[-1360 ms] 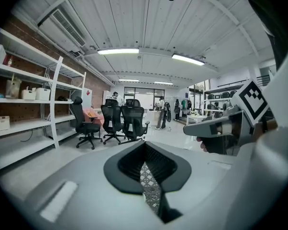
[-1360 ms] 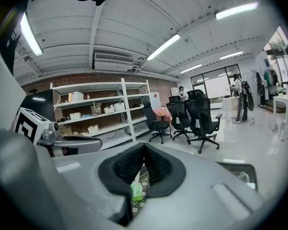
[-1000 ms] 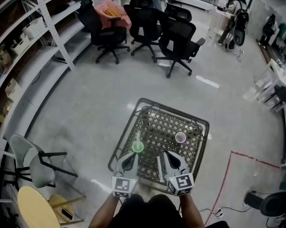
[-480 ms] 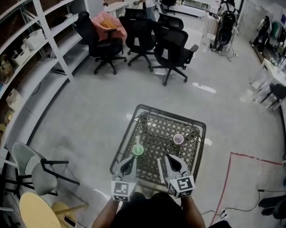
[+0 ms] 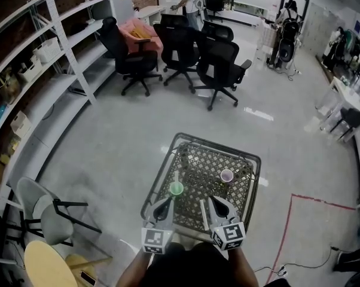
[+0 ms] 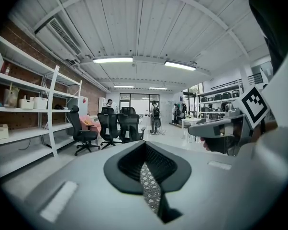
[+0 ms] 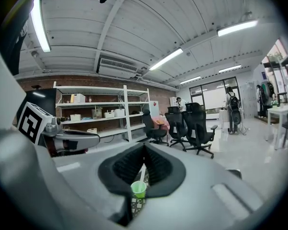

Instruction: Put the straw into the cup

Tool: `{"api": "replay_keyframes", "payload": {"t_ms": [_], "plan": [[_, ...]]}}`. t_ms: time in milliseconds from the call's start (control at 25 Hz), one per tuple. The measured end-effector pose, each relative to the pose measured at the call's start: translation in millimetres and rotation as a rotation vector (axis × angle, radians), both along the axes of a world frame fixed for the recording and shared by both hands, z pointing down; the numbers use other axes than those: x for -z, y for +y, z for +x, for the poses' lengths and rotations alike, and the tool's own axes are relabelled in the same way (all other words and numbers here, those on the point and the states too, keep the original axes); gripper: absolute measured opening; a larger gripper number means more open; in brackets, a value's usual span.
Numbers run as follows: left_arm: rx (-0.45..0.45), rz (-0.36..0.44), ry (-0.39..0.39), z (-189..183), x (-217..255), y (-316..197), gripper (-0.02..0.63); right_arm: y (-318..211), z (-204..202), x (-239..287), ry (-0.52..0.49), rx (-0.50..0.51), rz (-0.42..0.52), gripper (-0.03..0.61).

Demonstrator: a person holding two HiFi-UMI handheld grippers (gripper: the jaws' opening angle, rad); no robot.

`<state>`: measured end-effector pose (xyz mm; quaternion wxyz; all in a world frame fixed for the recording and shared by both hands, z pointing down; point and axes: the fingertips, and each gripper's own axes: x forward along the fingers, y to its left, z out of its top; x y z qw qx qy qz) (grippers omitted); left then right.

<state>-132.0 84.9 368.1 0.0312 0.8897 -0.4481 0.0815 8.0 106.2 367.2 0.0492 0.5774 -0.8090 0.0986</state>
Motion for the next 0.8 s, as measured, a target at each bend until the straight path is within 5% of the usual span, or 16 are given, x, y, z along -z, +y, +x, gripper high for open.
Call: {"api": "replay_keyframes", "payload": {"t_ms": [800], "plan": [[-0.058,-0.055,0.011,20,-23,-2,0.006,3,14,-20,-0.016,-0.061,-0.046,0.002]]}}
